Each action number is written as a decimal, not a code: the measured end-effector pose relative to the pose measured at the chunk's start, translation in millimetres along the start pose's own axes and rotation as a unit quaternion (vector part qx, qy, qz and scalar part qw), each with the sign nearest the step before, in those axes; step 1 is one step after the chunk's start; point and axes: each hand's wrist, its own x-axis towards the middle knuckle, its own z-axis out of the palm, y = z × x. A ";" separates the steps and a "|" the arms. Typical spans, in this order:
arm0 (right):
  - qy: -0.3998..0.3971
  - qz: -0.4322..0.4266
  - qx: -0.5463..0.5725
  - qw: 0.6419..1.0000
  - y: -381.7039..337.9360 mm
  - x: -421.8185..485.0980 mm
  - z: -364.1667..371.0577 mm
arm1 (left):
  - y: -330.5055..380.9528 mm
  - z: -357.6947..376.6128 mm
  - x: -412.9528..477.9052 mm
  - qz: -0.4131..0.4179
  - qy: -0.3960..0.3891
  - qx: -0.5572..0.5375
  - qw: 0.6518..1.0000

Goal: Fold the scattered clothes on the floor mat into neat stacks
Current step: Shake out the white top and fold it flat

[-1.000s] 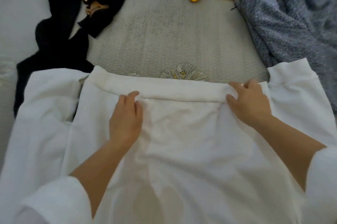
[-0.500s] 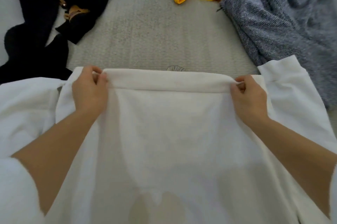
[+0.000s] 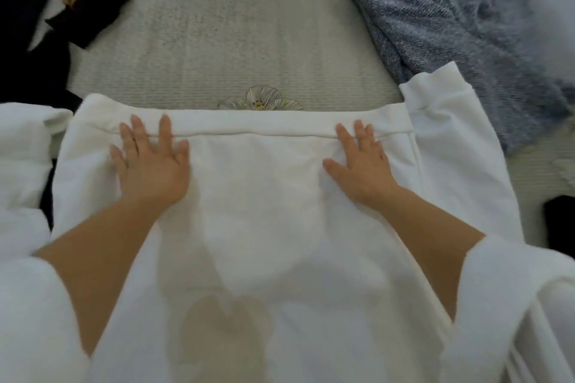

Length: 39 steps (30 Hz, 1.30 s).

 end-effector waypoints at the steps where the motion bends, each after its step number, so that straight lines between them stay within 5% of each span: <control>1: 0.007 -0.008 0.028 1.000 0.6 -9.6 -10.0 | 10.5 1.1 -21.3 0.015 0.011 -0.034 0.999; 5: 0.209 -0.040 0.061 0.975 27.7 -87.7 -31.6 | 60.5 33.8 -176.4 0.146 -0.018 -0.139 0.979; 8: 0.303 0.124 0.094 0.940 78.8 -137.5 -39.2 | 89.6 66.7 -281.1 0.282 -0.091 -0.123 0.947; 11: 0.238 0.316 0.125 0.910 128.7 -162.3 -46.7 | 105.3 81.1 -321.7 0.330 -0.098 -0.084 0.935; 13: 0.124 0.305 0.123 0.936 142.7 -168.9 -44.7 | 105.4 83.3 -321.7 0.325 -0.100 -0.070 0.938; 15: 0.105 0.238 0.189 0.947 144.9 -171.1 -44.5 | 106.5 85.8 -323.5 0.333 -0.092 -0.045 0.937; 17: 0.172 0.227 0.346 0.894 136.4 -172.9 -58.4 | 109.6 85.0 -327.1 0.324 -0.095 -0.020 0.941; 22: 0.346 0.244 0.643 0.638 159.3 -226.9 -110.0 | 130.3 90.8 -361.6 0.232 -0.110 -0.073 0.964; 24: 0.385 0.246 0.647 0.611 186.1 -266.3 -114.1 | 138.5 96.0 -391.0 0.235 -0.137 -0.084 0.959; 28: 0.302 0.419 0.365 0.775 231.1 -319.3 -87.7 | 145.0 105.5 -427.1 0.275 -0.138 -0.011 0.951; 31: 0.315 0.335 0.115 0.880 225.3 -323.6 -78.6 | 146.7 108.0 -426.6 0.281 -0.124 0.001 0.952; 33: 0.352 0.170 0.053 0.919 206.3 -311.5 -76.5 | 146.8 109.5 -426.2 0.280 -0.133 0.017 0.951; 35: 0.306 0.057 -0.002 0.950 190.1 -292.9 -70.7 | 147.8 110.1 -426.2 0.276 -0.145 0.033 0.950; 39: 0.107 0.124 -0.257 0.952 195.5 -260.6 -66.6 | 149.9 109.7 -423.3 0.269 -0.173 0.035 0.947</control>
